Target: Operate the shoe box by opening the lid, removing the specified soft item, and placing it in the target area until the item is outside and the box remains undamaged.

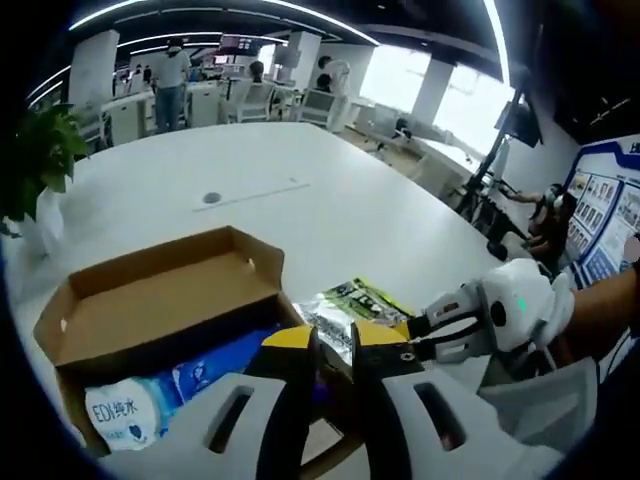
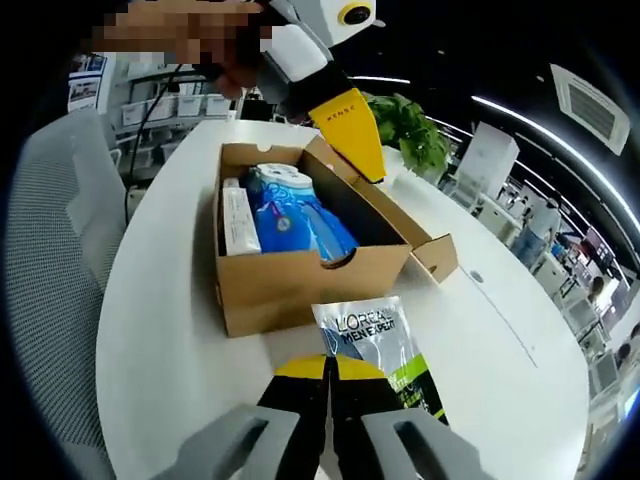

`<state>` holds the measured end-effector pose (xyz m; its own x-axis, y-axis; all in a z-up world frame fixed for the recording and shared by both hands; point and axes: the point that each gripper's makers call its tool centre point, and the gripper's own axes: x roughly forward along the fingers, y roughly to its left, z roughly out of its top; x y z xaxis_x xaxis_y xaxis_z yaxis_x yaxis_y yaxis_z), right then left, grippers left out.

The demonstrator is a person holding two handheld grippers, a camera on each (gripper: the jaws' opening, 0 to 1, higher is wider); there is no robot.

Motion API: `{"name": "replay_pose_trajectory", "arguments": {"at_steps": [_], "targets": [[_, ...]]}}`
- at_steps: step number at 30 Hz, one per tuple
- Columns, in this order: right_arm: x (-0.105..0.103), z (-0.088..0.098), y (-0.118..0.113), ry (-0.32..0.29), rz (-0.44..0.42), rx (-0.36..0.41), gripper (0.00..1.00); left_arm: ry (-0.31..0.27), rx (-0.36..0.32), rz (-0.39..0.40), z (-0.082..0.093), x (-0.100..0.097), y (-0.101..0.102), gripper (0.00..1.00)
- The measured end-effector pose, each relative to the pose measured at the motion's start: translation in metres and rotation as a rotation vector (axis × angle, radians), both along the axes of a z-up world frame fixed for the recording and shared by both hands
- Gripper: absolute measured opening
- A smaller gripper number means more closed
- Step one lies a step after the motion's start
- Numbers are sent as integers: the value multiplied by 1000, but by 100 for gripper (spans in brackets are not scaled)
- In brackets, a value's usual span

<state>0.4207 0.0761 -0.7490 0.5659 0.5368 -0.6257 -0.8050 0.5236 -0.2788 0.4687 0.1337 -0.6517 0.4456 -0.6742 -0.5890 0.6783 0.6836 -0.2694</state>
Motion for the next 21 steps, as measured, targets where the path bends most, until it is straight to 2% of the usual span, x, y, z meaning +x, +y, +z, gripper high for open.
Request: {"name": "replay_pose_trajectory", "arguments": {"at_steps": [21], "targets": [[-2,-28,1,66,82,-89,0,-35,1,129,4,9,92,14]]}}
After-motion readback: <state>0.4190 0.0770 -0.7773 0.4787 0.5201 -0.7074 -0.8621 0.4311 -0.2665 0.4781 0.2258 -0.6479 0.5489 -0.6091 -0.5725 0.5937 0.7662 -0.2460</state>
